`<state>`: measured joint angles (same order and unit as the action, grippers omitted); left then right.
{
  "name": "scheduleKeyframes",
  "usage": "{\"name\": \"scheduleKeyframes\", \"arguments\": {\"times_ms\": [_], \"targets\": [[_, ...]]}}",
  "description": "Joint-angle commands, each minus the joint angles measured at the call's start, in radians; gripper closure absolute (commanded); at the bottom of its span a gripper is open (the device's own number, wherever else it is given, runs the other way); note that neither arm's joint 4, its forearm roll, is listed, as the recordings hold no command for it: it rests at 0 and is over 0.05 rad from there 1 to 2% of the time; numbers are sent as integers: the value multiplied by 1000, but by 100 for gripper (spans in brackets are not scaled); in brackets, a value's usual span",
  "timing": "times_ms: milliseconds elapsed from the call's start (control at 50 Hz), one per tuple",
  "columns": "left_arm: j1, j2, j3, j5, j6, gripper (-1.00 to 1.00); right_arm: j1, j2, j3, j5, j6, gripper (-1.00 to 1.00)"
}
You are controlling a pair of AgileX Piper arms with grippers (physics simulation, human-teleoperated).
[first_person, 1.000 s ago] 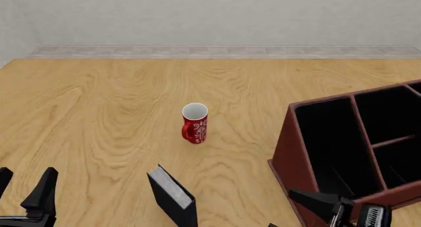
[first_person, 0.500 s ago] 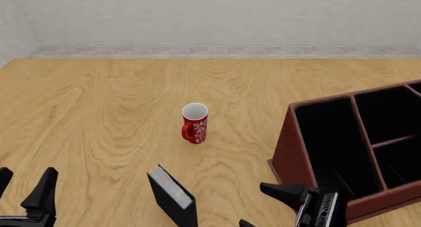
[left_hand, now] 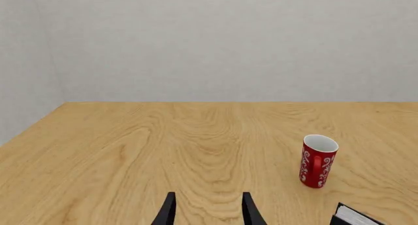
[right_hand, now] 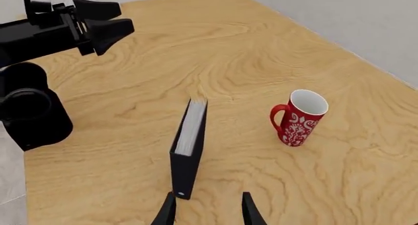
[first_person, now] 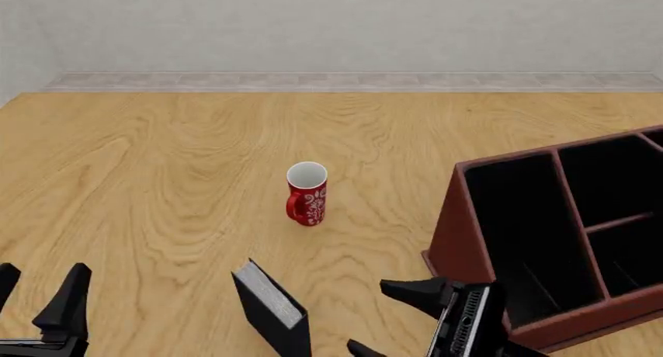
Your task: Pick up the book and place it in the left compartment of the caddy.
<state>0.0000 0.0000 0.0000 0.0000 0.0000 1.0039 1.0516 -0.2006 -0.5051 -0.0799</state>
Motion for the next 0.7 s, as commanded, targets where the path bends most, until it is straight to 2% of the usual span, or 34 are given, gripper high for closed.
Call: {"name": "scheduleKeyframes", "arguments": {"times_ms": [20, 360, 700], "targets": [[0, 0, 0, 0, 0, -100, 23, 67, -41, -18, 4, -100], [0, 0, 0, 0, 0, -100, 58, 163, -103, -48, 16, -100], [0, 0, 0, 0, 0, -100, 68, 231, -113, -99, 35, -100]]}}
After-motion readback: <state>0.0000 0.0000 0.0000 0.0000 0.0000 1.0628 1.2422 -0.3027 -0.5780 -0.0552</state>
